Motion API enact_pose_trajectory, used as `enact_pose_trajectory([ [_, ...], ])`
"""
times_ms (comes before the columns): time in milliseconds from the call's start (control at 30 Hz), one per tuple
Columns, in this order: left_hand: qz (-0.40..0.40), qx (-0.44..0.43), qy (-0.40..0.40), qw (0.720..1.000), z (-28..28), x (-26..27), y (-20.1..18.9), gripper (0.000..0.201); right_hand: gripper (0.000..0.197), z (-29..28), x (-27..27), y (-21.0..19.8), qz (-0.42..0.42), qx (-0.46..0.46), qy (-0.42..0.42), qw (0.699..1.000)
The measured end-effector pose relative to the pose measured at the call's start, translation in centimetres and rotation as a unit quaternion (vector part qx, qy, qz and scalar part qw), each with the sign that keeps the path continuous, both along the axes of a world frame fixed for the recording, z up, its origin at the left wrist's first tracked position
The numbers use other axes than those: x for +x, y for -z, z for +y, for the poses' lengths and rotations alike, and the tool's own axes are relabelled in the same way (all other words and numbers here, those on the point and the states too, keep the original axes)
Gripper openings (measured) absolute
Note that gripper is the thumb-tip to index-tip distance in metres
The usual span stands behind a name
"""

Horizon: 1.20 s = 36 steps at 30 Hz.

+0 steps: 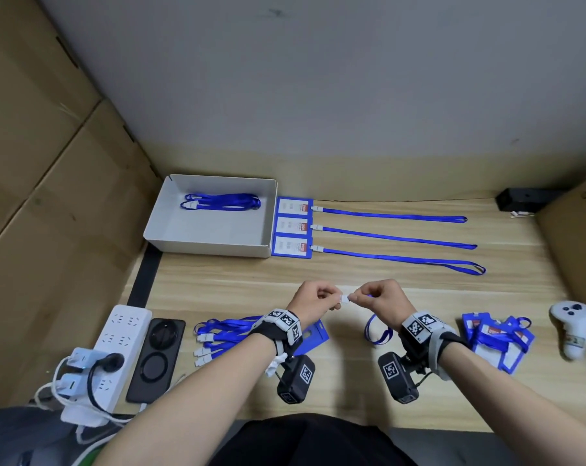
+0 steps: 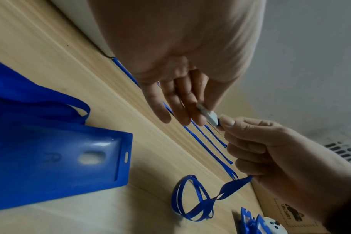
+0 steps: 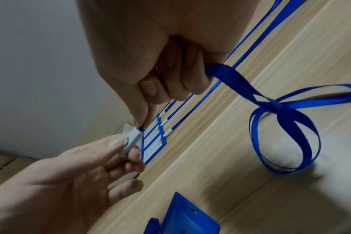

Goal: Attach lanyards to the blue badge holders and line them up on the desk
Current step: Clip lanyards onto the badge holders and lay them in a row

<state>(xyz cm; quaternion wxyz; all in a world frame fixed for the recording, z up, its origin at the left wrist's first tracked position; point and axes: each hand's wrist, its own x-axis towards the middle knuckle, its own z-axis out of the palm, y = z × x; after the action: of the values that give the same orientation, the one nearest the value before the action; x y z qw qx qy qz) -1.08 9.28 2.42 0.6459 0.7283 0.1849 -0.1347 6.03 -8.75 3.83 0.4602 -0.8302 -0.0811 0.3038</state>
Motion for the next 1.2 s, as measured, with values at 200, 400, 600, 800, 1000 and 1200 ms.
enact_pose_trajectory([
  [200,0.043,0.108,0.061,0.991,0.2,0.2,0.8,0.011,0.018,0.0,-0.7,-0.2,0.002,-0.001,-0.019,1.0],
  [400,0.07,0.239,0.02,0.968,2.9,0.7,-1.3,0.013,0.023,2.0,0.3,-1.9,0.013,-0.022,-0.08,0.996],
  [600,0.083,0.293,-0.096,0.948,10.5,1.3,-4.4,0.012,0.024,8.9,2.5,-5.4,-0.003,-0.003,-0.142,0.99],
  [800,0.07,0.274,-0.178,0.943,15.0,1.6,-5.6,0.012,0.025,13.6,3.5,-8.7,-0.016,0.078,-0.134,0.988],
  [1000,0.08,0.204,-0.135,0.966,12.1,1.5,-2.2,0.02,0.026,9.8,3.3,-5.2,0.04,0.089,-0.1,0.99],
  [1200,0.105,0.084,-0.053,0.989,6.7,1.5,3.3,0.016,0.028,2.2,2.3,1.8,0.024,-0.016,-0.05,0.998],
])
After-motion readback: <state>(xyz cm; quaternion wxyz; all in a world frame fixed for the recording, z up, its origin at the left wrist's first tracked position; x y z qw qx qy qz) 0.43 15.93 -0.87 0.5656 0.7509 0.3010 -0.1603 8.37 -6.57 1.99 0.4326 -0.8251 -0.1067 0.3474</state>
